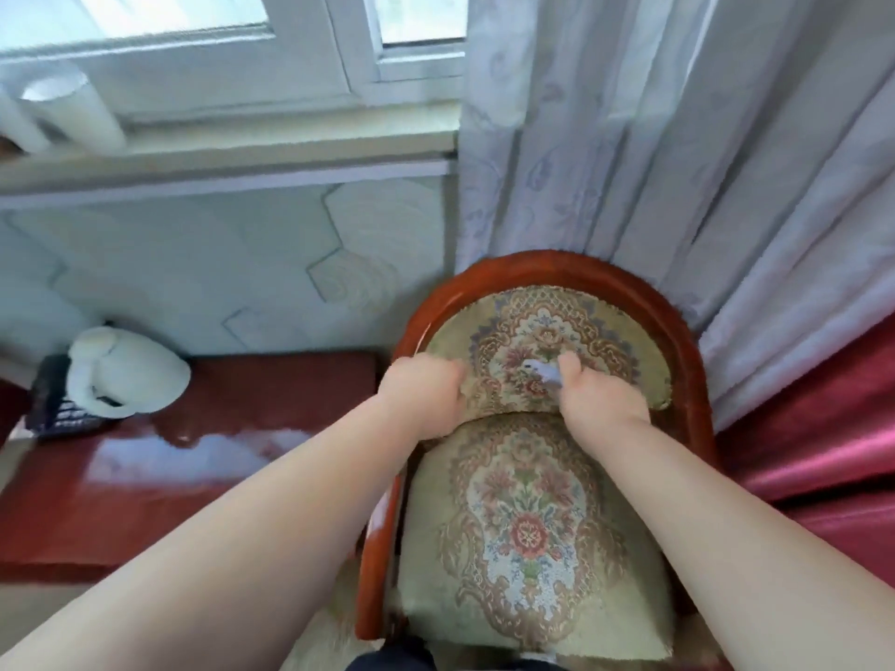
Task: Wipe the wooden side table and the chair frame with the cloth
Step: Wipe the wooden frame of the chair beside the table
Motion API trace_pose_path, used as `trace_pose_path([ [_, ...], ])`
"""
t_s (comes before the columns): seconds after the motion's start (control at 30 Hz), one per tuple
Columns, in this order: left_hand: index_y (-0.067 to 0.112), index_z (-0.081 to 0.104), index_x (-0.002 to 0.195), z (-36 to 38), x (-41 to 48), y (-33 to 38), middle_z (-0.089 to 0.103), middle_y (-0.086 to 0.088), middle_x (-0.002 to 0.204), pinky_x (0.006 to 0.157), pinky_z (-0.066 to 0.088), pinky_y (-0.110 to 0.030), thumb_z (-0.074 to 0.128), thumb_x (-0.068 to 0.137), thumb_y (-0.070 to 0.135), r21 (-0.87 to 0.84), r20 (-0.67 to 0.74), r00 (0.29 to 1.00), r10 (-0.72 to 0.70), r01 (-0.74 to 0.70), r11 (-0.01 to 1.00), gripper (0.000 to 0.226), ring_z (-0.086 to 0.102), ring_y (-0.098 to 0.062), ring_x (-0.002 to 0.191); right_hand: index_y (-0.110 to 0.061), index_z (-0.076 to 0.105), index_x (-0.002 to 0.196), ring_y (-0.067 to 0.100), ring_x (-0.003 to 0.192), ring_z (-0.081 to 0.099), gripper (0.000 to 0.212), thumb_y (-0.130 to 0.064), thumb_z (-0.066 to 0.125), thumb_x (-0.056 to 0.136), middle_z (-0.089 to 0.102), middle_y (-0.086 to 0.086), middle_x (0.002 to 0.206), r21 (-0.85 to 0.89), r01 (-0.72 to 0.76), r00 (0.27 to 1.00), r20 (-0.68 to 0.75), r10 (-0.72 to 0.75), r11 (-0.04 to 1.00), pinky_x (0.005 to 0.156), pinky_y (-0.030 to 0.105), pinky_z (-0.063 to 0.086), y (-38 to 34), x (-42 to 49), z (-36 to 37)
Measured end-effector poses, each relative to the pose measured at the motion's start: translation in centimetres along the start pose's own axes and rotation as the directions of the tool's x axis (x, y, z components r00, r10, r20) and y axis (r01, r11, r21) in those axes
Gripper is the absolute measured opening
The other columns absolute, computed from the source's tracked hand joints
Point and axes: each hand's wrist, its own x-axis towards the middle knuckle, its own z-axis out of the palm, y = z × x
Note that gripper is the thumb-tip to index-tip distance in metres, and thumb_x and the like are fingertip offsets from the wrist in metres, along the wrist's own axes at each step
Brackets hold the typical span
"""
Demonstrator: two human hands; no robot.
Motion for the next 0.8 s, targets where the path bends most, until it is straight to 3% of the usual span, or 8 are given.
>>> trace_pose_path([
  [0.2,0.023,0.064,0.122,0.7,-5.3,-8.3,0.065,-0.006,0.122,0.087,0.047,-0.042,0.046,0.095,0.031,-0.11,0.012,0.965,-0.261,0.26,0.959,0.033,0.061,-0.034,0.115,-0.015,0.036,0.125,0.037,0.089,0.068,0.022,-0.023,0.035,0.105,0.068,0.013,0.099,0.028,0.185,0.982,-0.047,-0.184,0.982,0.067,0.039,0.044,-8.6,2.9,-2.1],
  [0.37,0.025,0.062,0.128,3.4,-9.0,-15.3,0.066,-0.005,0.127,0.091,0.048,-0.041,0.048,0.095,0.031,-0.188,0.059,0.921,-0.385,0.389,0.902,0.036,0.061,-0.033,0.116,-0.022,0.041,0.102,0.034,0.077,0.061,0.008,-0.029,0.044,0.105,0.062,0.009,0.085,0.033,0.329,0.944,-0.037,-0.328,0.944,0.061,0.037,0.044,-16.5,3.5,-2.2],
  [0.57,0.026,0.063,0.128,5.8,-11.7,-23.5,0.066,-0.004,0.129,0.095,0.05,-0.042,0.048,0.095,0.033,-0.196,0.107,0.898,-0.426,0.44,0.877,0.037,0.061,-0.032,0.118,-0.025,0.045,0.099,0.034,0.076,0.057,0.009,-0.017,0.047,0.099,0.059,0.007,0.084,0.086,0.34,0.94,-0.038,-0.338,0.937,0.055,0.035,0.038,-25.4,5.6,-0.4],
  [0.8,0.026,0.063,0.128,7.8,-10.9,-33.1,0.066,-0.005,0.129,0.098,0.05,-0.043,0.048,0.096,0.034,-0.175,0.107,0.931,-0.349,0.363,0.915,0.037,0.061,-0.033,0.119,-0.02,0.049,0.109,0.035,0.08,0.055,0.025,-0.008,0.058,0.09,0.064,0.01,0.098,0.084,0.264,0.96,0.075,-0.27,0.961,0.063,0.036,0.039,-33.7,7.6,1.5],
])
